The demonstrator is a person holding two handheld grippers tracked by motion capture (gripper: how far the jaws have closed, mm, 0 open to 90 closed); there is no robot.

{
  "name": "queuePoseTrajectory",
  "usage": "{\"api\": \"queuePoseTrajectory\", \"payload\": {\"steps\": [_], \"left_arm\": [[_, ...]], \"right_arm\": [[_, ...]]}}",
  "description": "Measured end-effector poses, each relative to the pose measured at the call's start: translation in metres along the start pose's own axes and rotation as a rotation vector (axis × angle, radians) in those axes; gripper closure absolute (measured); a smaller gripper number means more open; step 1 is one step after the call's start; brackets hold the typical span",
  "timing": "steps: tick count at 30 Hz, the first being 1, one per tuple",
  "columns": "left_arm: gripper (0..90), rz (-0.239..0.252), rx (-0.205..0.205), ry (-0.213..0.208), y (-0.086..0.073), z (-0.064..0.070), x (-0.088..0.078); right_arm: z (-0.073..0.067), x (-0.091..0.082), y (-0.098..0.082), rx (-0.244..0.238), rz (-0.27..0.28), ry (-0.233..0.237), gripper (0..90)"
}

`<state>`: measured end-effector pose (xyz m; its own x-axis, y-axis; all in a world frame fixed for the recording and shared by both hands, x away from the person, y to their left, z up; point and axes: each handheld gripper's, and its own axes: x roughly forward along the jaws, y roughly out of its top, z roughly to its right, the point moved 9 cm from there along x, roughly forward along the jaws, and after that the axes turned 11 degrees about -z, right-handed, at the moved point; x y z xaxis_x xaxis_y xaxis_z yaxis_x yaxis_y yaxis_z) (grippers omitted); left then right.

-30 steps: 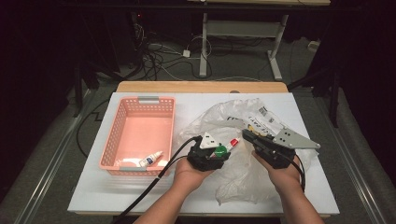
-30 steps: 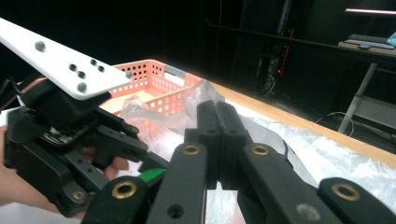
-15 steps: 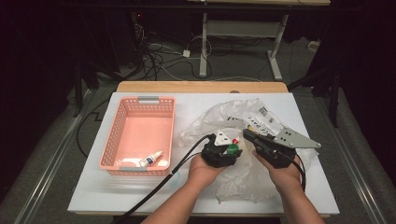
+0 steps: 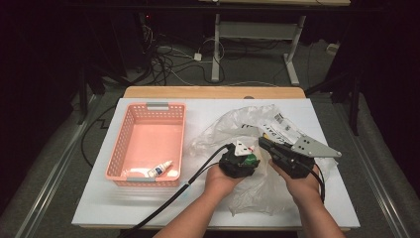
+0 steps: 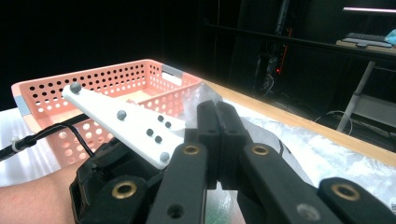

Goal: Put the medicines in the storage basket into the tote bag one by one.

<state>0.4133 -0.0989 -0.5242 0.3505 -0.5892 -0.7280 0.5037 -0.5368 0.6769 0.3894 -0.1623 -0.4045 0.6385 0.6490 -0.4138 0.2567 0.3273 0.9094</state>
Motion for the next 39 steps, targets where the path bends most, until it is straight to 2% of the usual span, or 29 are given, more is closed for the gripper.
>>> {"api": "queuePoseTrajectory", "payload": {"steps": [8,9,11,12,18,26,36,39], "left_arm": [[49.2,0.001,-0.012,-0.032,0.0,0.002,0.001],[46.8,0.003,-0.013,-0.039,0.0,0.002,0.0],[42.0,0.008,-0.013,-0.042,0.001,0.003,-0.003],[41.0,-0.001,0.001,-0.043,0.001,0.003,-0.006],[38.4,0.015,0.013,-0.064,-0.002,0.007,-0.021],[32.3,0.029,-0.006,-0.086,-0.017,0.005,-0.041],[19.2,0.011,-0.02,-0.104,-0.038,0.004,-0.064],[18.9,0.016,-0.007,-0.104,-0.041,0.006,-0.073]], "right_arm": [[-0.001,0.001,0.0,-0.005,0.0,0.002,90.0],[-0.001,0.001,0.0,-0.006,0.0,0.002,90.0],[-0.001,0.001,0.0,-0.007,0.0,0.002,90.0],[-0.001,0.001,0.0,-0.007,0.0,0.001,90.0],[-0.001,0.001,-0.001,-0.006,-0.004,0.003,90.0],[-0.002,0.001,0.0,-0.012,-0.004,0.001,90.0],[-0.003,0.001,0.0,-0.011,-0.002,0.002,90.0],[-0.003,0.001,0.001,-0.011,-0.002,0.001,90.0]]}}
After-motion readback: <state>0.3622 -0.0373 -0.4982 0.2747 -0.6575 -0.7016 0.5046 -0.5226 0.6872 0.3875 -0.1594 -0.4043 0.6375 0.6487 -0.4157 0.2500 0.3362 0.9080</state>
